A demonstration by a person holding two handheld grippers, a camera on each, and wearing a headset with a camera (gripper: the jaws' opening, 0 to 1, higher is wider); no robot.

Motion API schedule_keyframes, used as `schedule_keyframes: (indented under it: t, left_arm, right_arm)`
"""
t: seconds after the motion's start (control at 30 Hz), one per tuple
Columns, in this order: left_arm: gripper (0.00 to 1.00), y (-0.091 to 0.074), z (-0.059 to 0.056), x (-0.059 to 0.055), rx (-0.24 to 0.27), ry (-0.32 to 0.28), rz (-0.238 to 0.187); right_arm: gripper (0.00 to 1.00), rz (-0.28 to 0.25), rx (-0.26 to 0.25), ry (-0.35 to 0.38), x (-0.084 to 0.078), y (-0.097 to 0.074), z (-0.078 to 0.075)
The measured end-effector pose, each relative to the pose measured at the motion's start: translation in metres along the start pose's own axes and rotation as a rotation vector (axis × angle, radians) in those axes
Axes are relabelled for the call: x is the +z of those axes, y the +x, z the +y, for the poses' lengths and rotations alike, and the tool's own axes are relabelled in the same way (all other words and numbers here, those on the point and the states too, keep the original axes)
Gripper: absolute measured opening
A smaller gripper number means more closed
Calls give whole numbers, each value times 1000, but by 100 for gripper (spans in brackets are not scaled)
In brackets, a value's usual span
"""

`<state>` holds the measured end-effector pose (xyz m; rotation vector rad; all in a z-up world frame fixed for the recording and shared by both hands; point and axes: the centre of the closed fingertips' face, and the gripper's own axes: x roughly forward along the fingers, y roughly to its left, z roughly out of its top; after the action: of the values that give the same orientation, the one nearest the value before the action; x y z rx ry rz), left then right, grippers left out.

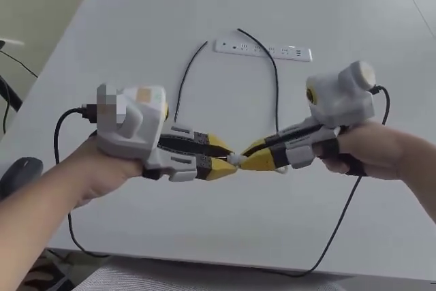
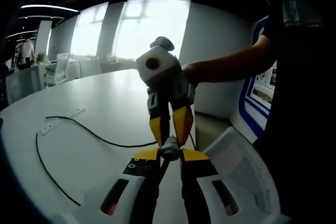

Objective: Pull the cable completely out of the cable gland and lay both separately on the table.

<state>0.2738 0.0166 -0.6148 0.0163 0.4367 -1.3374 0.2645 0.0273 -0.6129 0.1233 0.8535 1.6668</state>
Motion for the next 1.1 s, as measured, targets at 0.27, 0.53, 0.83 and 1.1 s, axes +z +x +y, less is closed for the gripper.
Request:
schedule_keyframes:
  t: [0.27,0.53,0.83,1.1]
  left_arm:
    - [14,-1,-2,0,-6,-57,-20]
    - [14,-4,-2,6,-9,-110,-48]
    - [14,-4,-1,9,-6,-140,-59]
    - [14,-2,-1,5,-2,-167,-42]
  right_arm:
    - [6,135,-191,-291,-2,3,2]
    - [6,178,-313,-513,3,-1,2]
    - [7,236,-457,-769,3,-3,0]
    - [7,238,-537,-823,0,-1,-3]
